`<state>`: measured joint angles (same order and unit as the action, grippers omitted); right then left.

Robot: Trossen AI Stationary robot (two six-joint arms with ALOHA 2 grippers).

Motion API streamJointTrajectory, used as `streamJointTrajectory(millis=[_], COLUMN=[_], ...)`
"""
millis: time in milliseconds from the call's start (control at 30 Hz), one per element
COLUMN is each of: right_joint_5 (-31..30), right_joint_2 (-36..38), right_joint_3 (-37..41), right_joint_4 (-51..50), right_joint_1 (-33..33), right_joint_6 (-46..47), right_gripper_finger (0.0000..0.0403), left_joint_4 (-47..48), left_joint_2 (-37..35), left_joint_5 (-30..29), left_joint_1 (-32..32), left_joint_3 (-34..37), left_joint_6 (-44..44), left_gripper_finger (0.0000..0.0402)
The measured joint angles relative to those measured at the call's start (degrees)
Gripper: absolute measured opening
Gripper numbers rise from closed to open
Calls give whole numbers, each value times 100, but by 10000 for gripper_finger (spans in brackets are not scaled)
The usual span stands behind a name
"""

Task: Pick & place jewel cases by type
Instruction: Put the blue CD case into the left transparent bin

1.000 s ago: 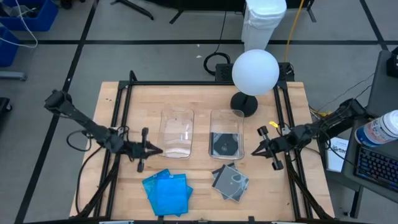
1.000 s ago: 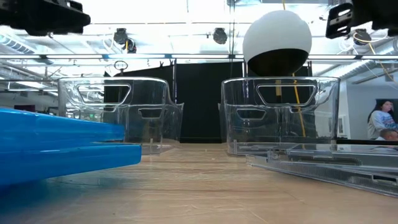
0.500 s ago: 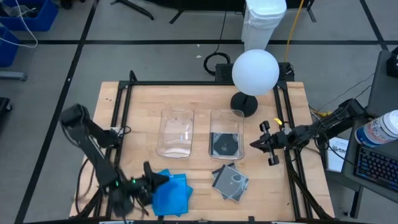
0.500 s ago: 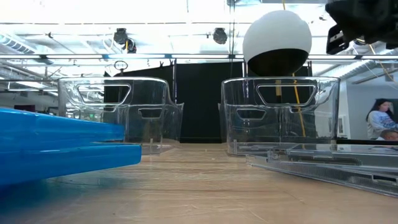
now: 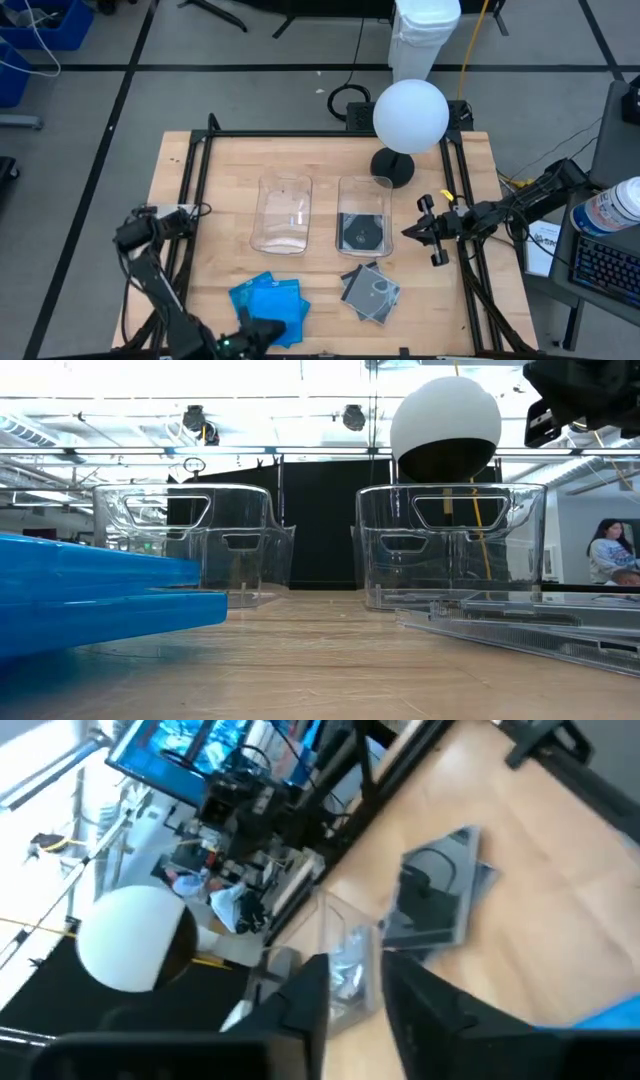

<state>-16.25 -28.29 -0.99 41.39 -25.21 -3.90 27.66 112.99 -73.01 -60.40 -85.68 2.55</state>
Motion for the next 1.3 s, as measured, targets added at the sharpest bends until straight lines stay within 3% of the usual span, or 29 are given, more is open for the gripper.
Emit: streamJointTrajectory(millis=[200,333,567,833,1033,1167,1300], right_joint_5=[117,535,740,739,739,737,737], right_joint_2=[0,0,0,0,0,0,-2], right_joint_3=[4,7,9,11,11,11,13], right_joint_4=[-34,-46,-44,-44,-46,-73,-160], right_joint_1=[0,-2,-2,-2,-2,-2,-2], right_joint_6=[20,23,128,175,290,394,543], right_gripper_finger=[0,0,0,0,0,0,0], left_joint_4=[1025,1596,3323,4199,5059,5013,5082], left_joint_2=[372,716,1733,2142,2109,2120,2162], left_joint_5=[639,1454,3298,3596,4074,3514,3386], left_joint_1=[-259,-296,92,11,-464,-849,-926], left_joint_3=[-776,-1207,-2222,-3150,-3466,-3297,-3291], left_joint_6=[-1411,-2152,-3330,-3782,-5675,-5971,-5850], left_gripper_finger=[204,246,240,223,248,239,208])
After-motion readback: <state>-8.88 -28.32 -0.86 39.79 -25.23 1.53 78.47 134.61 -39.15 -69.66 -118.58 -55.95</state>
